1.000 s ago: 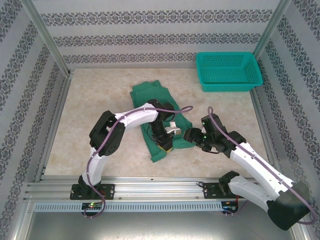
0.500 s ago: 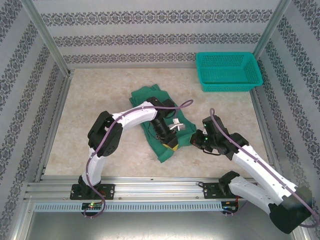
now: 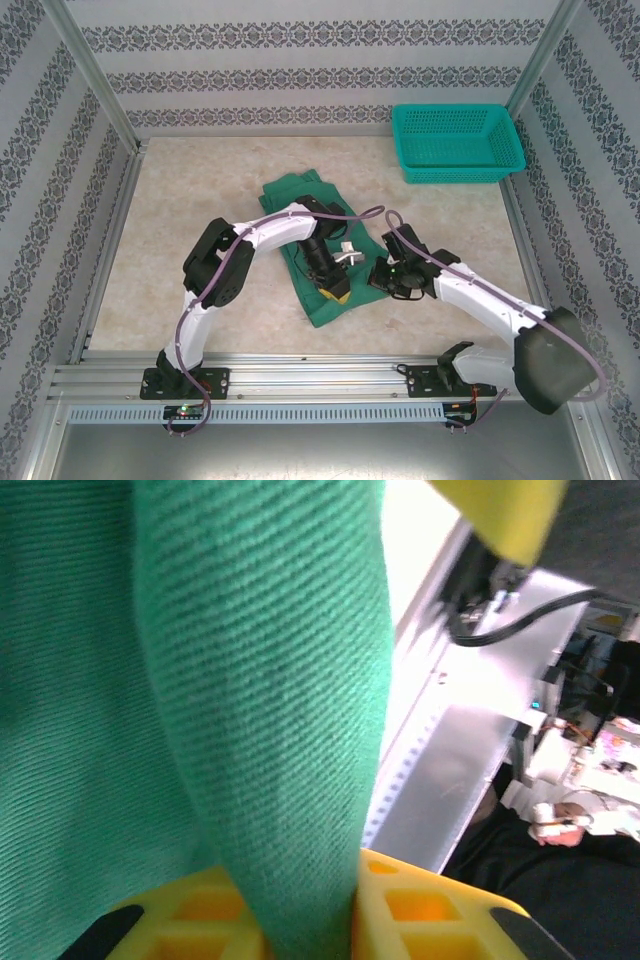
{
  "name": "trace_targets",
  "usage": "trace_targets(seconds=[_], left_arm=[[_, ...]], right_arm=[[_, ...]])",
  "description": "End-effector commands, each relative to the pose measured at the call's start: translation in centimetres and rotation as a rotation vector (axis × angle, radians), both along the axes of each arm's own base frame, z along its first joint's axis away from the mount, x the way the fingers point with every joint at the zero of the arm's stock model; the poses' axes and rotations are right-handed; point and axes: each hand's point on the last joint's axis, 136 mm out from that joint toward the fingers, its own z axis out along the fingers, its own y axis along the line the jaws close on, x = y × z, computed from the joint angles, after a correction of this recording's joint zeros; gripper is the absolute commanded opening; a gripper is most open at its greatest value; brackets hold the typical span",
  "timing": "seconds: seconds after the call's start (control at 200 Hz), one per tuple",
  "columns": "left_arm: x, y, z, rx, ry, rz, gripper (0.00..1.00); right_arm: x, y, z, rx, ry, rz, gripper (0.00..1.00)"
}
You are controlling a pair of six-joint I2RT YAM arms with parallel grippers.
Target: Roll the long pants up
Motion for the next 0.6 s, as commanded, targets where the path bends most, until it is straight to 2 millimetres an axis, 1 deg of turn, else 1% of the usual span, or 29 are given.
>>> trace_targets(seconds=[0.0,0.025,0.08,0.175,0.285,0.37,0.45,0.51,0.595], left_arm=[[1.4,2.9,-2.6,0.159,-0.097,-0.04,0.25],[1.8,3.3,-3.0,0.187,-0.132,-0.043,0.27],[3.4,4.2,-3.5,0.254,-0.227,-0.052,0.28],[5.5,5.2,-3.6,0.313,-0.377,-0.075,0.31],[7.5,5.6,-2.9,0.318,-0.523,-0.077,0.31],[8.7,5.4,-1.5,0.288,-0.63,-0.024,0.31],[8.7,5.7,0.0,0.28,-0.728,0.015,0.33],[7.4,5.6,1.0,0.244,-0.806,0.016,0.36],[5.5,5.8,1.6,0.232,-0.885,0.027,0.37]], right_arm=[[1.4,1.3,0.6,0.018,-0.043,0.037,0.0],[1.6,1.4,0.5,0.017,-0.043,0.039,0.0],[1.8,1.5,0.1,0.007,-0.036,0.039,0.0],[2.3,1.6,-0.4,-0.004,-0.031,0.044,0.0],[2.6,1.8,-1.1,-0.018,-0.019,0.047,0.0],[2.8,1.6,-2.0,-0.04,0.0,0.044,0.0],[2.8,1.6,-2.8,-0.046,0.02,0.039,0.0],[2.8,1.6,-3.2,-0.045,0.032,0.039,0.0],[2.7,1.9,-3.7,-0.035,0.048,0.039,0.0]])
